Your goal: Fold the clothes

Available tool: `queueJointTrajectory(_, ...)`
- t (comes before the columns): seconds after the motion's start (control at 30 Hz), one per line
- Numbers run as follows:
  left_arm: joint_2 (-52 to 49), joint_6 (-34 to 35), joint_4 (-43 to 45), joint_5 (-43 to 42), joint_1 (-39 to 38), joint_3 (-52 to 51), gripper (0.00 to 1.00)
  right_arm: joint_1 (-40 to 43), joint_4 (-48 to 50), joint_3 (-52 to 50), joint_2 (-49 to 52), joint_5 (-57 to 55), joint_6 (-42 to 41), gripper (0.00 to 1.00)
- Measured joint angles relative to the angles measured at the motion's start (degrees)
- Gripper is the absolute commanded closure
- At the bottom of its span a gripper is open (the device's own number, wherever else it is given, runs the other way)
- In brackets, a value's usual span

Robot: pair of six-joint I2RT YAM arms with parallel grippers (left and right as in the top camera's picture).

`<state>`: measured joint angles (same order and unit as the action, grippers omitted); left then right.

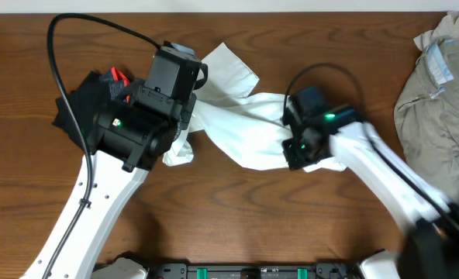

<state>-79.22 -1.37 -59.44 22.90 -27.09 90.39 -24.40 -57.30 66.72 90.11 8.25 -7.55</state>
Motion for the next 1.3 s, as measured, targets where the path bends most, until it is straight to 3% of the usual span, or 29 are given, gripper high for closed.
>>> queueJointTrajectory(0.23,4.1,-0.2,0.0,0.0,0.0,0.0,0.93,5.3,-8.7,10.3,-18.8,4.5,0.4,0.99)
queueJointTrajectory(0.37,6.9,-0.2,0.0,0.0,0.0,0.0,0.94,8.8,-11.3,10.4,-21.1,5.6,0.2,0.99)
queueJointTrajectory(0.87,10.2,-0.6,-0.2,0.0,0.0,0.0,0.94,19.2,-4.1,10.3,-4.3,3.0,-4.5,0.99)
queueJointTrajectory(1.1,9.6,-0.6,-0.1,-0.3,0.0,0.0,0.94,20.7,-0.8,10.3,9.4,9.0,-2.0,0.96)
queueJointTrajectory(1.3,6.9,-0.6,0.1,-0.4,0.0,0.0,0.94,20.7,1.6,10.3,14.1,10.8,1.7,0.91)
